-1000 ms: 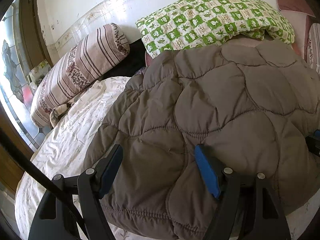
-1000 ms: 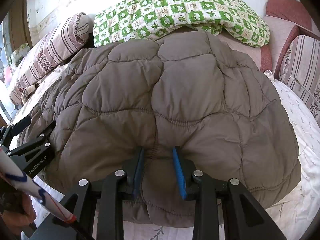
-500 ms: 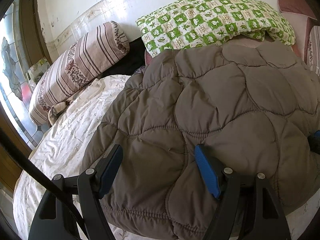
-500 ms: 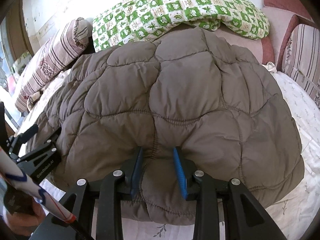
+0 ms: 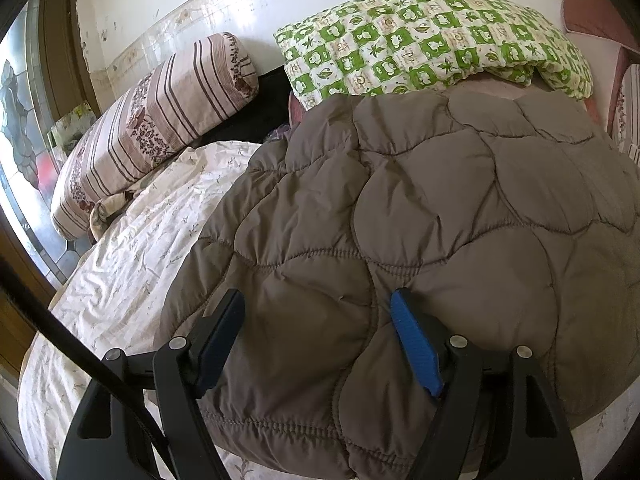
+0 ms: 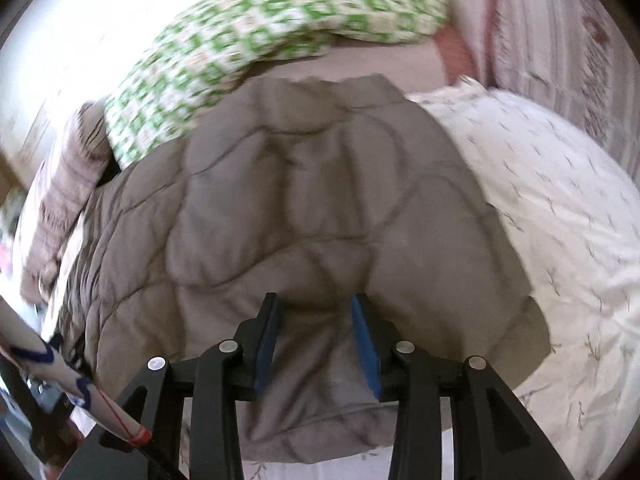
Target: Fold large clothes
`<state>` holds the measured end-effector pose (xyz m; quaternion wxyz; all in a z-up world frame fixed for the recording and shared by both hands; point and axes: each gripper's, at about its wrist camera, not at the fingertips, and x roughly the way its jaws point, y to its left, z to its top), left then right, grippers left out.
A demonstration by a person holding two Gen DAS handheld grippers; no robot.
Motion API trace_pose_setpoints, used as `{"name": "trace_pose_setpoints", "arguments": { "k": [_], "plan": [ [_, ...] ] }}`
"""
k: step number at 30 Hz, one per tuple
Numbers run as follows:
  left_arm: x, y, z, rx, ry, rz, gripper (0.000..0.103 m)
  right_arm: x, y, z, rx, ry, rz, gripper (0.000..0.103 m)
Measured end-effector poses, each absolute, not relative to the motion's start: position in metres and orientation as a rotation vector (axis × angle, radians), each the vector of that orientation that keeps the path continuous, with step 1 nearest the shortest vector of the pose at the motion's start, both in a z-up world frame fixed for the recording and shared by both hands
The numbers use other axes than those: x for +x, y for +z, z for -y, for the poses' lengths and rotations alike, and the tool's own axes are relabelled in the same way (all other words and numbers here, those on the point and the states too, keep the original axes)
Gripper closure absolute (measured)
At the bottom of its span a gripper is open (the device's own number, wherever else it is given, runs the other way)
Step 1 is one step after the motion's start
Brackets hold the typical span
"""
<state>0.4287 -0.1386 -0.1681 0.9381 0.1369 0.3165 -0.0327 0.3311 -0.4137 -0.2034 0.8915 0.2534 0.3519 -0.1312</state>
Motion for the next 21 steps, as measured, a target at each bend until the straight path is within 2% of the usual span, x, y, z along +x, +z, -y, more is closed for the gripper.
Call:
{"name": "trace_pose_setpoints", "arguments": {
  "k": [11,16,17,18,20,21],
  "plan": [
    [0.432,-0.166,0.133,0.245,-0.078,-0.683,0.025,0.308,-0.195,0.448,0.646,-0.401,-0.676,0.064],
    [0.442,-0.152,0.101,0.069,-0.113,-0.779,0.024,0.292,-0.19,0.456,0.659,-0.464,-0.648,0.064],
    [0.446,-0.149,0.089,0.014,-0.107,-0.804,0.024,0.289,-0.191,0.458,0.668,-0.47,-0.652,0.061],
    [0.449,-0.147,0.08,-0.022,-0.108,-0.822,0.024,0.286,-0.193,0.459,0.67,-0.486,-0.657,0.046],
    [0.455,-0.145,0.057,-0.104,-0.108,-0.864,0.024,0.274,-0.196,0.468,0.663,-0.589,-0.676,0.023],
    [0.457,-0.145,0.047,-0.119,-0.086,-0.883,0.023,0.27,-0.197,0.472,0.675,-0.607,-0.675,0.022]
  ]
}}
